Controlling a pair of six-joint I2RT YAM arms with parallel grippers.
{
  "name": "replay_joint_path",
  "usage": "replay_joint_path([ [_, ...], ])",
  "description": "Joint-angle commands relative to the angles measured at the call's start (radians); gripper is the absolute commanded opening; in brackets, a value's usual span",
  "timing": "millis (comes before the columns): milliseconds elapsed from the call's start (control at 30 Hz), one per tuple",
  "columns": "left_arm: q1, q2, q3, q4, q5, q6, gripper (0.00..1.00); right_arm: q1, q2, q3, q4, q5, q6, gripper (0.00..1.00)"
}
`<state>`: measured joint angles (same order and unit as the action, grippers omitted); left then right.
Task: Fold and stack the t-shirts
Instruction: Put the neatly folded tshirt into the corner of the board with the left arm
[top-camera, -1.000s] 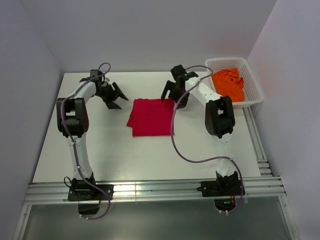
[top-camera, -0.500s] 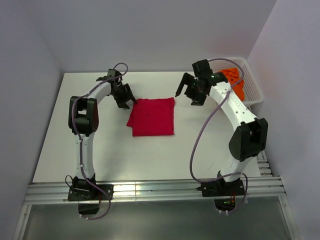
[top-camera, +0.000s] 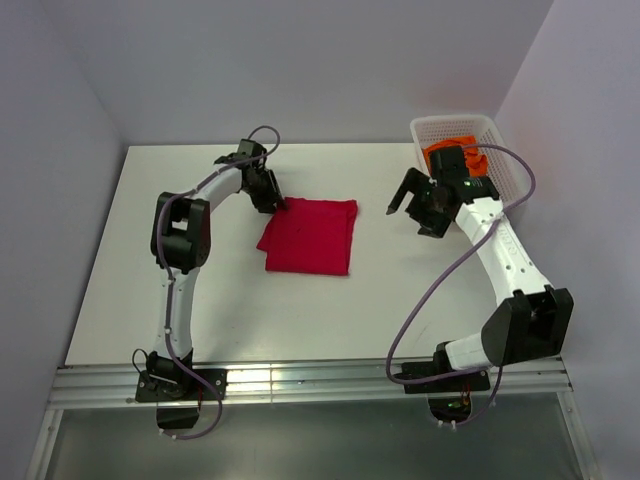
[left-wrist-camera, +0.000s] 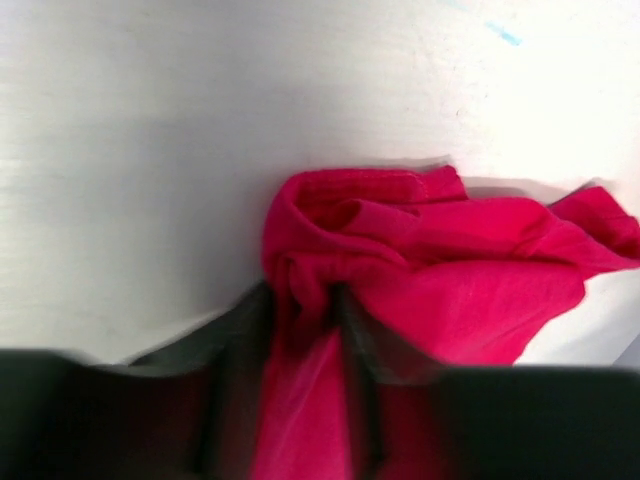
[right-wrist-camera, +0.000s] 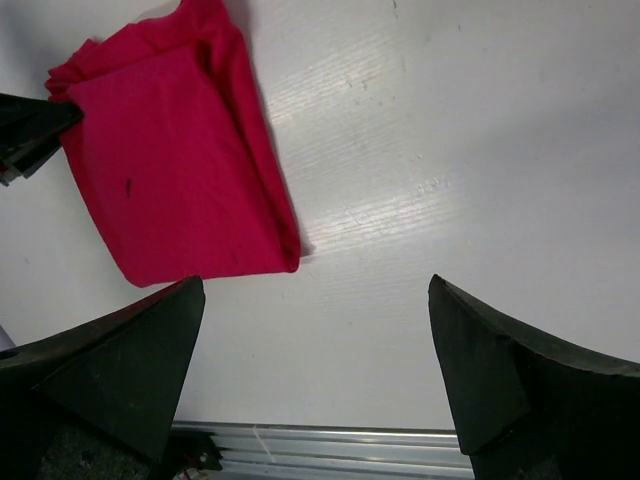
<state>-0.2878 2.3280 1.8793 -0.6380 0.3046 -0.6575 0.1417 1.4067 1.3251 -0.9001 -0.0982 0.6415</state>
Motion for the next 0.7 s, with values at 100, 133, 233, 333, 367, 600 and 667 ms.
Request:
replay_joint_path([
  [100, -0.017, 0.077, 0.003, -0.018, -0.059, 0.007, 0.02, -0.056, -0.104, -0.058, -0.005, 0.0, -0.037, 1.0],
  [133, -0.017, 0.083, 0.012, -0.031, -0.067, 0.01, 0.0, -0.06, -0.112, -0.067, -0.005, -0.003, -0.043, 1.0],
  [233, -0.011, 0.096, 0.096, -0.064, -0.151, 0.044, 0.0, -0.082, -0.141, -0.084, -0.016, -0.005, -0.052, 1.0],
  [333, 0.041, 0.088, 0.151, -0.106, -0.223, 0.073, 0.0, -0.1, -0.173, -0.107, -0.022, -0.008, -0.055, 1.0],
  [367, 0.064, 0.084, 0.158, -0.106, -0.232, 0.084, 0.0, -0.103, -0.182, -0.113, -0.025, -0.012, -0.054, 1.0],
  [600, 0.344, 0.119, 0.434, -0.189, -0.337, 0.188, 0.0, -0.111, -0.244, -0.184, -0.036, -0.037, -0.043, 1.0],
  [667, 0.406, 0.116, 0.495, -0.154, -0.335, 0.205, 0.0, -0.111, -0.236, -0.175, -0.062, -0.04, -0.048, 1.0],
])
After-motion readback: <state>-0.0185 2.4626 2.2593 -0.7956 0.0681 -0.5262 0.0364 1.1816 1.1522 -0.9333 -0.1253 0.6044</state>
